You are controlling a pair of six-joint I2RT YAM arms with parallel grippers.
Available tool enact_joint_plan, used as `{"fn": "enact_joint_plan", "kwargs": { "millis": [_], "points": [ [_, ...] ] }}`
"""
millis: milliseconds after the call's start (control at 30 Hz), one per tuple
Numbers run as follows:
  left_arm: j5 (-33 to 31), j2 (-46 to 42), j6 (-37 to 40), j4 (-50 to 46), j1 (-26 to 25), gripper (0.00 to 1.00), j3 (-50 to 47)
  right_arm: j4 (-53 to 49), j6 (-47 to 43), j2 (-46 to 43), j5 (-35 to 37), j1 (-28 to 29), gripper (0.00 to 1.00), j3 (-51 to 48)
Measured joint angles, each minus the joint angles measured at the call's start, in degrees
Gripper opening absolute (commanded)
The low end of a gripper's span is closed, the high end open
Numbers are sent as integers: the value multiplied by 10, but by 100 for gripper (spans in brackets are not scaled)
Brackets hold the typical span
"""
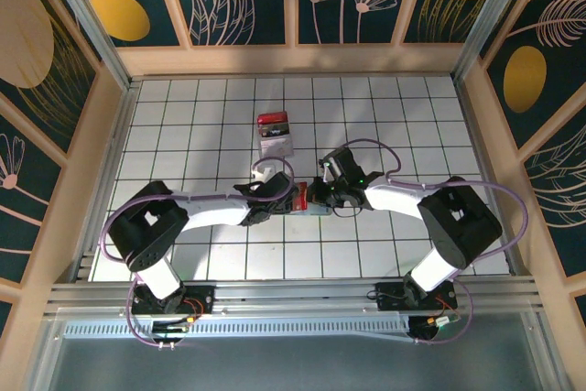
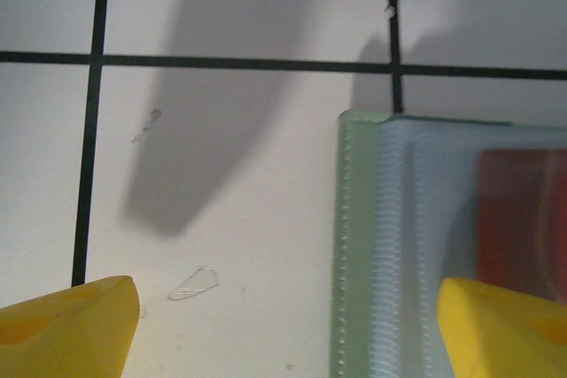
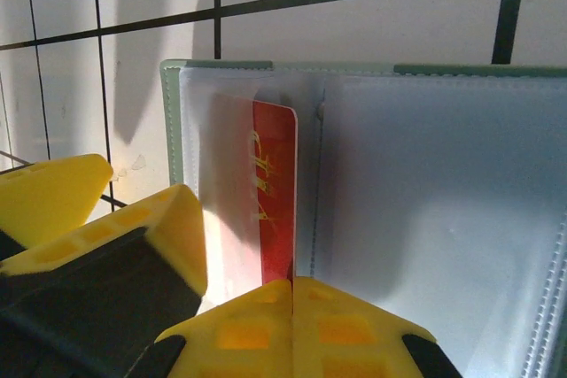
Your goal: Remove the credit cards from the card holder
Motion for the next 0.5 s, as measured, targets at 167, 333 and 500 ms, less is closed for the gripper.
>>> {"fn": "enact_joint_plan", "kwargs": {
  "millis": [167, 333, 500],
  "points": [
    [-5, 7, 0, 2, 0, 86, 6, 3, 1, -1, -2, -1, 0, 0],
    [-6, 9, 0, 5, 0, 85, 6, 32, 14, -1, -21, -7, 13, -4],
    [-5, 10, 0, 7, 0, 85, 6, 83, 31, -1, -49, -11, 16, -18]
  ]
}}
